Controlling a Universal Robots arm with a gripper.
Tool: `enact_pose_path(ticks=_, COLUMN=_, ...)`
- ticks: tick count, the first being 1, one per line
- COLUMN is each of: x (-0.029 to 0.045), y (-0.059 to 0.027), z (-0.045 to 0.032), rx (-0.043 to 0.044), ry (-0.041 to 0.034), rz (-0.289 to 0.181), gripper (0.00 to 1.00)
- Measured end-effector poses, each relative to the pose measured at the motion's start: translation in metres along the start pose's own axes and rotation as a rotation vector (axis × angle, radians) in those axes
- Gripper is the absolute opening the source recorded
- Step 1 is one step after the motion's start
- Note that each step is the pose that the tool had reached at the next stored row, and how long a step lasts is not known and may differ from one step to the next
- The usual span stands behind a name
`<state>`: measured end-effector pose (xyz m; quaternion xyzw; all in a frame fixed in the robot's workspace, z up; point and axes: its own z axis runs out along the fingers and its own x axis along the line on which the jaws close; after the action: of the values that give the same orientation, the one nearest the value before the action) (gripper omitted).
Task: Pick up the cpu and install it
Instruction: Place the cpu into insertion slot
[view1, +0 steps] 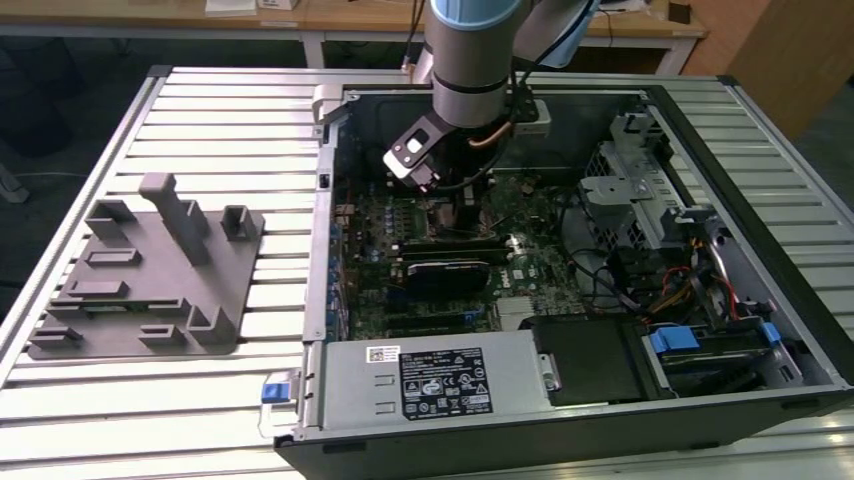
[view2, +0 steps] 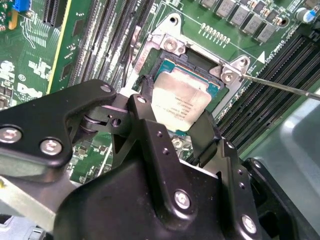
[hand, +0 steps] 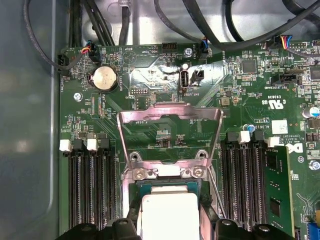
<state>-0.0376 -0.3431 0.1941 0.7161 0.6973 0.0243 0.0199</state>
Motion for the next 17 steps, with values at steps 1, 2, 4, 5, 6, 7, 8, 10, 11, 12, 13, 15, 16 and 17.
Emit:
enact_pose_path(ticks=1, x=0.0, y=0.0, z=0.0, rx=0.0, ry=0.0, rz=0.0, gripper=0.54)
enact_pose_path(ticks=2, x=0.0, y=0.0, z=0.0, rx=0.0, ry=0.0, rz=0.0, gripper=0.54)
enact_pose_path(ticks=4, x=0.0, y=0.0, z=0.0, rx=0.0, ry=0.0, rz=0.0, gripper=0.54)
enact_pose_path(ticks=5, x=0.0, y=0.0, z=0.0001, rx=0.0, ry=0.0003, rz=0.0, gripper=0.54)
enact_pose_path(ticks=6, x=0.0, y=-0.0001, z=0.0001, rx=0.0, ry=0.0005, rz=0.0, gripper=0.54)
enact_pose_path(ticks=7, x=0.0, y=-0.0001, z=0.0002, rx=0.0, ry=0.0009, rz=0.0, gripper=0.54)
enact_pose_path(ticks=8, x=-0.0001, y=-0.0001, z=0.0002, rx=0.0001, ry=0.0014, rz=0.0, gripper=0.54)
enact_pose_path(ticks=10, x=-0.0002, y=-0.0002, z=0.0003, rx=0.0, ry=0.002, rz=0.0, gripper=0.54)
enact_pose_path(ticks=11, x=-0.0003, y=-0.0003, z=0.0004, rx=0.0, ry=0.0021, rz=0.0, gripper=0.54)
enact_pose_path(ticks=12, x=-0.0003, y=-0.0005, z=0.0004, rx=0.0, ry=0.0022, rz=0.0, gripper=0.54)
enact_pose_path(ticks=13, x=-0.0004, y=-0.0007, z=0.0004, rx=0.0, ry=0.0022, rz=0.0, gripper=0.54)
enact_pose_path(ticks=15, x=-0.0006, y=-0.0013, z=0.0004, rx=0.0, ry=0.0023, rz=0.0, gripper=0.54)
enact_pose_path(ticks=16, x=-0.0006, y=-0.0014, z=0.0004, rx=0.0001, ry=0.0023, rz=0.0, gripper=0.54)
enact_pose_path(ticks=17, x=-0.0006, y=-0.0015, z=0.0004, rx=0.0, ry=0.0023, rz=0.0, gripper=0.54)
